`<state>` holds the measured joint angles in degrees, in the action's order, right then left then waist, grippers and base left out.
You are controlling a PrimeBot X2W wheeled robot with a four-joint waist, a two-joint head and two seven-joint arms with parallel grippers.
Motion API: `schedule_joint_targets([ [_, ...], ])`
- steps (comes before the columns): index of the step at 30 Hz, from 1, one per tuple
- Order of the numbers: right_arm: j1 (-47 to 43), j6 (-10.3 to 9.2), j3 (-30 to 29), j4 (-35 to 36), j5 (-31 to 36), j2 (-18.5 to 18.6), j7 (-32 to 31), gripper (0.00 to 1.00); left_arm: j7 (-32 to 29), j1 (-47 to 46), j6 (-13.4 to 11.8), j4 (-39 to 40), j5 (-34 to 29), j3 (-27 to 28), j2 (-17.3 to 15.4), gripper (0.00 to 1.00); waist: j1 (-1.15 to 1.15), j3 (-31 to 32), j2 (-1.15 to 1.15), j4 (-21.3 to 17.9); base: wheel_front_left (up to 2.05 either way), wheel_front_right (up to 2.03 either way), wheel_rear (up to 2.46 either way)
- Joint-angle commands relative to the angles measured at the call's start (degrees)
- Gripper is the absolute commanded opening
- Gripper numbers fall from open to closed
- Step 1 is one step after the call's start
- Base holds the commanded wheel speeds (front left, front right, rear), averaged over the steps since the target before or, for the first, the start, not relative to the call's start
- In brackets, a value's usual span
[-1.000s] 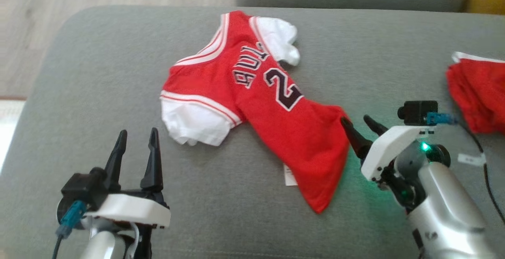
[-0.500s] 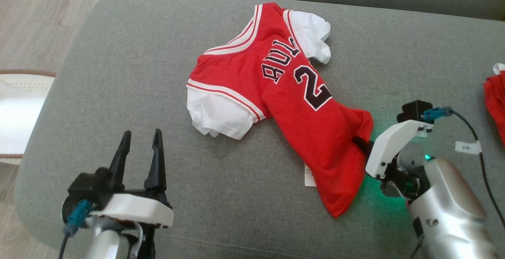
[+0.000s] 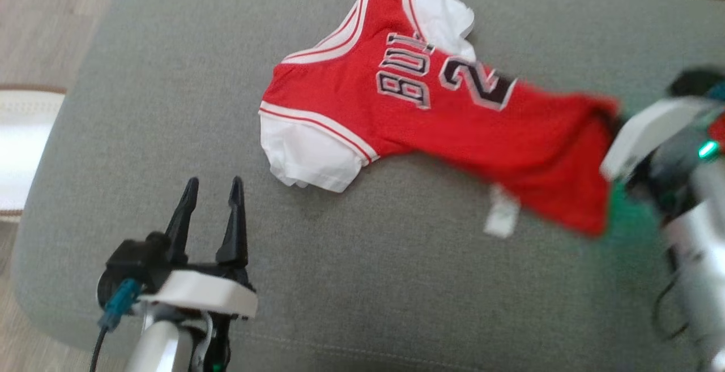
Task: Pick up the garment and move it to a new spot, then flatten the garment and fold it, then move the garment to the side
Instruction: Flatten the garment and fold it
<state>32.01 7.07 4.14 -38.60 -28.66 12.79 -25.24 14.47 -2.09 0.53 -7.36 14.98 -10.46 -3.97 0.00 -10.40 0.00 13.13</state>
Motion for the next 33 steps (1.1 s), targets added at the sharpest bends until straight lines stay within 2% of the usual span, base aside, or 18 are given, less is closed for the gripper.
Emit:
schedule_joint_targets([
  [1, 5.34, 0.42, -0.26, 1.28, 0.37, 2.51, -0.58, 0.00, 0.52, -3.37, 0.35, 1.96, -0.61, 1.53, 0.14, 1.00, 0.00, -2.34, 0.00, 1.02, 0.00, 0.00, 0.00],
  [6, 11.83, 0.42, -0.75, -3.44, 0.89, 8.15, -3.13, 0.00, 0.52, -4.85, 0.90, 1.36, -0.94, 0.65, 0.68, 1.00, 0.00, -5.41, 0.00, 2.65, 0.00, 0.00, 0.00],
  [11, 15.92, 0.42, -0.69, -11.01, 4.22, 12.09, -3.48, 0.00, 0.52, -5.91, 1.08, 0.55, -1.01, 0.48, 0.92, 1.00, 0.00, -5.99, 0.00, 3.41, 0.00, 0.00, 0.00],
  [12, 16.95, 0.42, -0.98, -13.73, 5.56, 12.35, -2.24, 0.15, 0.52, -5.96, 1.03, 0.17, -1.09, 0.68, 0.96, 1.00, 0.00, -5.55, 0.00, 3.14, 0.00, 0.00, 0.00],
  [13, 17.38, 0.42, -1.32, -14.84, 5.69, 11.92, -1.26, 0.87, 0.52, -5.92, 0.99, -0.02, -1.16, 0.84, 0.98, 1.00, 0.00, -5.24, 0.00, 2.89, 0.00, 0.00, 0.00],
  [14, 17.69, 0.42, -1.64, -15.75, 5.63, 11.21, -0.04, 1.00, 0.52, -5.91, 0.99, -0.26, -1.26, 1.01, 0.99, 1.00, 0.00, -4.80, 0.00, 2.50, 0.00, 0.00, 0.00],
  [17, 18.02, 0.42, -1.42, -16.99, 6.11, 9.82, 2.68, 1.00, 0.52, -5.85, 1.11, -0.75, -1.40, 1.42, 1.00, 1.00, 0.00, -3.86, 0.00, 1.40, 0.00, 0.00, 0.00],
  [23, 17.29, 0.42, 1.32, -15.68, 6.61, 5.47, 13.21, 1.00, 0.52, -5.75, 1.70, -2.48, -1.79, 2.91, 0.37, 1.00, 0.00, -0.06, 0.00, -2.86, 0.00, 0.00, 0.00],
  [28, 13.21, 0.42, 3.47, -9.43, 4.80, 2.26, 23.93, 1.00, 0.52, -5.26, 1.81, -3.50, -1.39, 4.27, -0.79, 1.00, 0.00, 3.37, 0.00, -6.44, 0.00, 0.00, 0.00],
  [33, 3.67, 0.42, 5.40, -0.14, 3.95, 0.57, 32.95, 1.00, 0.52, -3.82, 1.25, -2.63, -0.96, 5.83, -0.77, 1.00, 0.00, 5.95, 0.00, -9.32, 0.00, 0.00, 0.00],
])
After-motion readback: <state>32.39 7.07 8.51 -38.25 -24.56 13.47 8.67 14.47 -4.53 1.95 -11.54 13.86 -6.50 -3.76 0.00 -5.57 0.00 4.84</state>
